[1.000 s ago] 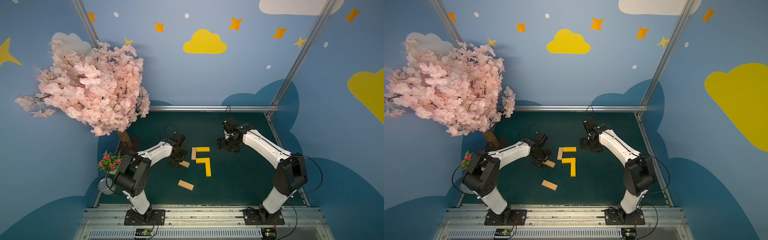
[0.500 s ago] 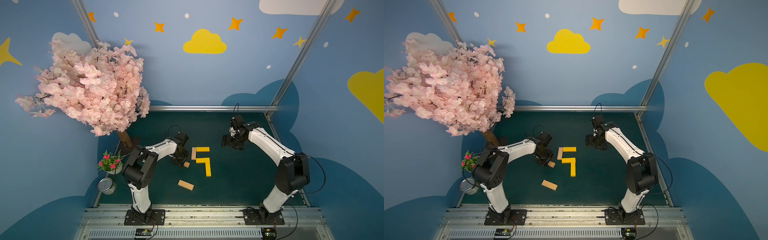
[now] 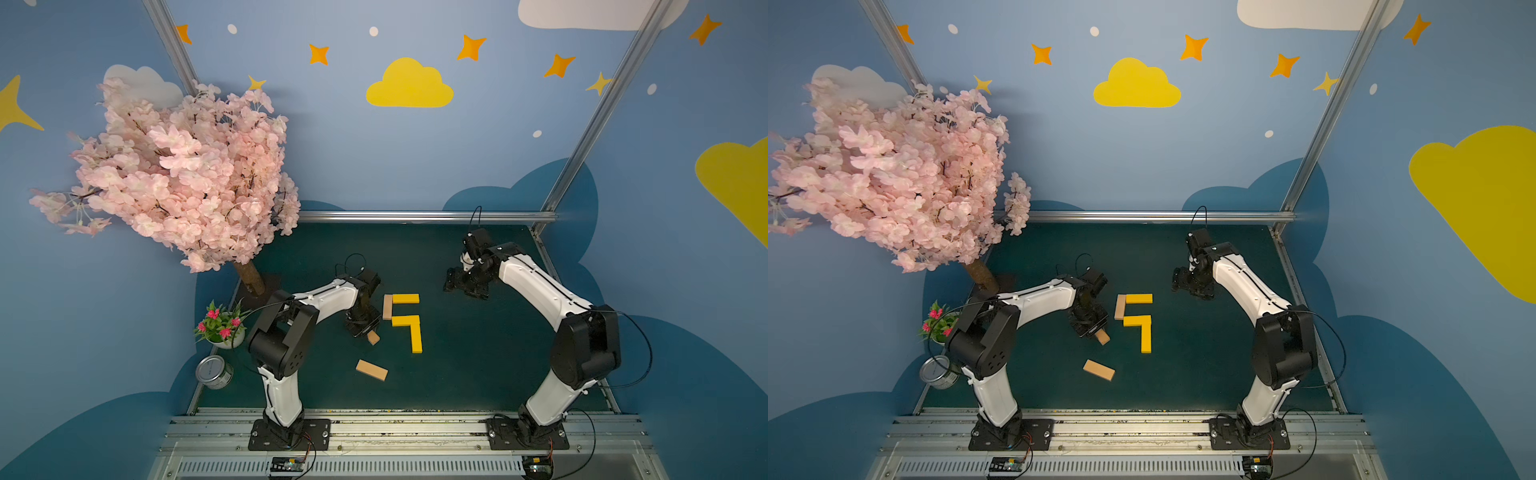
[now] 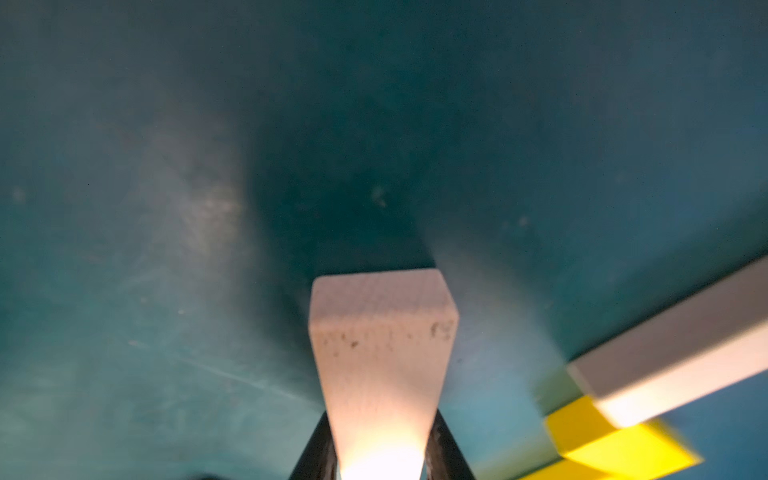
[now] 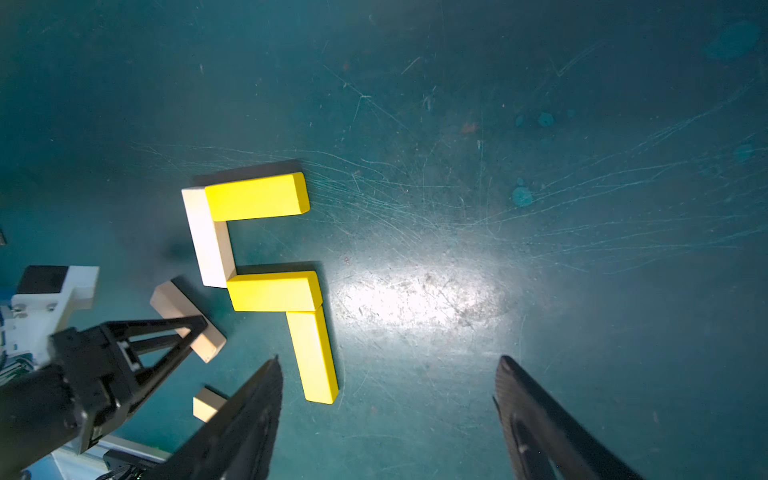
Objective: Assemble the number 6 with building blocks
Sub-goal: Assemble the building block at the center of the board.
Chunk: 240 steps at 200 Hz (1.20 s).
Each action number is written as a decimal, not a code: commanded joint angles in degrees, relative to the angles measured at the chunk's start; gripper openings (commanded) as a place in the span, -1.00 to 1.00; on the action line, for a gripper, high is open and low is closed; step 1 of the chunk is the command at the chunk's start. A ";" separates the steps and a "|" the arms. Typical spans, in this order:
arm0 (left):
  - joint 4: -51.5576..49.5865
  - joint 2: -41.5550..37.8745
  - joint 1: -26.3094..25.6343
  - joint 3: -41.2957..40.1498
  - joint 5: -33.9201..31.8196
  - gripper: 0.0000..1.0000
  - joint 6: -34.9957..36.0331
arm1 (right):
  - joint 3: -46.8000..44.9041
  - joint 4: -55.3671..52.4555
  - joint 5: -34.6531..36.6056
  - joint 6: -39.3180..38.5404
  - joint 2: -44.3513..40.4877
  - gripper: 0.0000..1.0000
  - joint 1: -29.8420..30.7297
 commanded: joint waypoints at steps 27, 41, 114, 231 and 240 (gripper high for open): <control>-13.81 1.07 -5.16 3.64 -7.44 -0.58 20.18 | -3.73 2.34 -0.16 2.92 -5.66 0.63 -0.10; -13.26 0.98 -5.89 3.62 -6.97 -0.57 20.59 | -5.13 2.94 0.07 3.40 -6.88 0.62 -0.15; -9.29 2.01 -8.16 5.42 -7.35 -0.53 21.70 | -7.85 3.19 1.32 3.49 -10.28 0.61 -0.12; -6.65 6.42 -8.95 9.58 -6.39 -0.52 25.14 | -7.24 2.99 1.84 2.78 -10.28 0.60 -0.36; -6.47 6.65 -8.95 9.69 -6.30 -0.52 25.60 | -7.22 2.93 1.93 2.73 -10.28 0.60 -0.37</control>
